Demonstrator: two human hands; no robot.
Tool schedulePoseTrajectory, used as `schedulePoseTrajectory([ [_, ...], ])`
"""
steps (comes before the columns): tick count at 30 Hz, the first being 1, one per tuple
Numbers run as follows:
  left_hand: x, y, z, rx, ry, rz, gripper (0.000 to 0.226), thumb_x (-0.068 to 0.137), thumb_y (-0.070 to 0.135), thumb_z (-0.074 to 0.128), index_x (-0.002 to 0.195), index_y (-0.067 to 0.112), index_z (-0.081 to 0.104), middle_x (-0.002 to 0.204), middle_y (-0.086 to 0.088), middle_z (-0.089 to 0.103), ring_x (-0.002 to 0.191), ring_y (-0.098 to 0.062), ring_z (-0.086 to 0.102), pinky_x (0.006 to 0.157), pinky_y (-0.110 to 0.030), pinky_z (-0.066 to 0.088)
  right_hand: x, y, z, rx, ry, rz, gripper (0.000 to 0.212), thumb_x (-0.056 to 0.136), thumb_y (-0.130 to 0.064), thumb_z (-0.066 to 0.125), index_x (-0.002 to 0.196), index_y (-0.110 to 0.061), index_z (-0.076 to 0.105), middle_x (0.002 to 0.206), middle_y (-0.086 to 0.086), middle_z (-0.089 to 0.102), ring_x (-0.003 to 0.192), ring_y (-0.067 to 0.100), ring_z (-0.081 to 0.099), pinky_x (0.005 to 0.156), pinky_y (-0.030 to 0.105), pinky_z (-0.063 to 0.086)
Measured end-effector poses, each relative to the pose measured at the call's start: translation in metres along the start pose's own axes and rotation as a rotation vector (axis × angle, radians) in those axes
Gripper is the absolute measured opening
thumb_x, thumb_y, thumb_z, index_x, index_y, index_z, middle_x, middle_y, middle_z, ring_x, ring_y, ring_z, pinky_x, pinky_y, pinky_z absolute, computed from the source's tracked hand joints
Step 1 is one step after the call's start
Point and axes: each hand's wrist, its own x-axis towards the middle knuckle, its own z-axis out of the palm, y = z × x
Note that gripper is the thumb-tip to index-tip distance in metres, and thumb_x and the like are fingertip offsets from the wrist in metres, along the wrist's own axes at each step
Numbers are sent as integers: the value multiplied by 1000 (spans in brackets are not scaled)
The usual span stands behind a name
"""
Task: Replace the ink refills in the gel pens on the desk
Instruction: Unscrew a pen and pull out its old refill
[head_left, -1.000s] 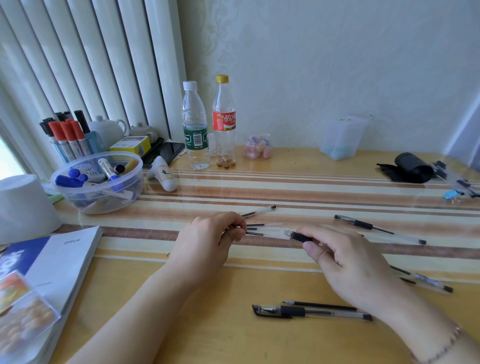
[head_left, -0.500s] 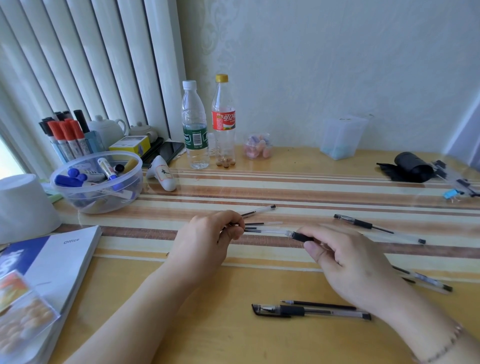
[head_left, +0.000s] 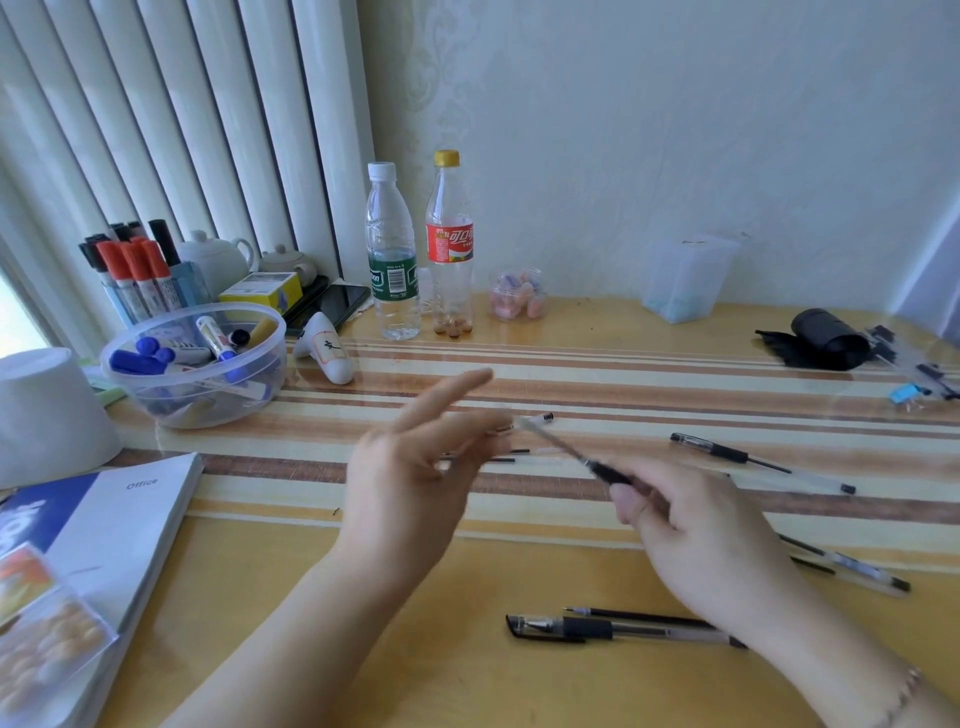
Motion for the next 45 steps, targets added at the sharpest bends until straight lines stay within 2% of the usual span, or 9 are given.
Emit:
schedulePoseTrajectory([
  [3,4,-2,-6,-165,98,-187,16,81,13,73,92,25,75,87,13,71,59,7,52,58,-5,35,5,3,-4,261,59,59,17,94,-30,49,90,-33,65,73,-9,65,61,12,58,59,40,53],
  [7,2,-2,-2,-306,-36,-374,15,80,15,74,93,24,76,51,25,59,43,4,44,49,-2,32,2,-4,-6,251,81,-62,22,88,-47,45,97,-40,64,80,-15,65,67,7,57,56,19,44],
  [11,0,0,1,-408,-137,-424,21,75,20,78,89,34,74,72,16,74,57,6,60,63,-11,50,-1,-8,-4,157,62,-113,36,89,-46,46,116,-34,66,89,-29,64,84,2,61,66,19,48],
  [16,-3,3,3,-381,-243,-382,21,69,45,74,83,32,64,75,14,75,50,-19,39,47,-18,35,-3,-12,-6,97,38,-132,37,89,-48,45,117,-36,66,106,-31,65,97,-5,61,77,20,53],
  [23,-8,6,8,-365,-292,-348,15,73,41,77,81,35,65,71,13,72,49,-6,31,46,-16,31,-4,-19,-7,72,24,-190,29,90,-45,45,112,-39,64,98,-25,68,84,5,65,64,34,56],
  [30,-8,6,8,-362,-275,-336,17,71,44,75,81,34,65,70,14,71,46,-5,31,46,-13,30,-3,-20,-9,8,32,-173,33,89,-46,45,111,-37,68,94,-30,65,79,-4,59,61,21,51],
  [38,-12,12,11,-140,-345,-247,13,74,32,80,75,33,66,66,31,62,46,9,45,47,-4,29,-6,-25,-9,-39,49,-176,25,79,-22,77,102,-31,72,87,-23,66,67,-1,54,54,19,48],
  [41,-12,11,10,-142,-330,-239,16,72,30,81,70,35,66,58,34,57,46,10,43,47,-3,28,-6,-23,-10,-23,32,-139,7,85,-29,70,85,-34,65,67,-23,64,62,-4,58,50,17,45],
  [45,-12,14,10,-128,-338,-194,15,72,30,81,70,32,67,52,38,50,41,-2,34,45,-5,26,-7,-24,-13,-17,-59,-130,20,92,-56,47,77,-43,49,57,-19,54,53,-1,49,44,14,26],
])
